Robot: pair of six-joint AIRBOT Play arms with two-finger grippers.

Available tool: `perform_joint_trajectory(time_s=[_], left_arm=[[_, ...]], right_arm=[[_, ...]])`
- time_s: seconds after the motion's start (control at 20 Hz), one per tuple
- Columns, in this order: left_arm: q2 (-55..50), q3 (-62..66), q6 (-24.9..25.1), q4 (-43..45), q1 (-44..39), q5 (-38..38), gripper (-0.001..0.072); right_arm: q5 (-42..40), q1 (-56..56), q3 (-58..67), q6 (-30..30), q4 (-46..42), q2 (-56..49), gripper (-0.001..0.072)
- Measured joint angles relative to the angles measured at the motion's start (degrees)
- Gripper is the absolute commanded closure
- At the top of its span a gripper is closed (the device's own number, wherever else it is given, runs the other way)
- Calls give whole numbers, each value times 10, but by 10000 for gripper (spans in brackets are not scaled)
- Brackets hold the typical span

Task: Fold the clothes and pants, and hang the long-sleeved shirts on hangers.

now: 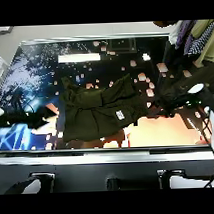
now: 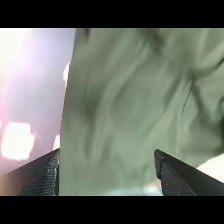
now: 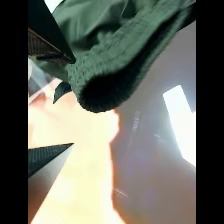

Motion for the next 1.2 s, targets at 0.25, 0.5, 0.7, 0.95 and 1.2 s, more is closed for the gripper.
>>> perform_joint_trajectory(time_s=[0.25, 0.5, 0.7, 0.95, 1.2], left_arm=[[54, -129, -4, -36, -18, 30, 18], [29, -160, -6, -60, -82, 86, 18], [17, -165, -6, -57, -99, 86, 18], [59, -166, -18, -40, -35, 7, 18], [62, -174, -41, -7, -28, -16, 19]], right_arm=[[-94, 68, -43, 21, -9, 7, 358], [-138, 90, -50, 48, -23, 8, 589], [-142, 94, -52, 58, -26, 11, 554], [-136, 95, -52, 63, -27, 15, 668], [-127, 95, -52, 64, -27, 15, 668]])
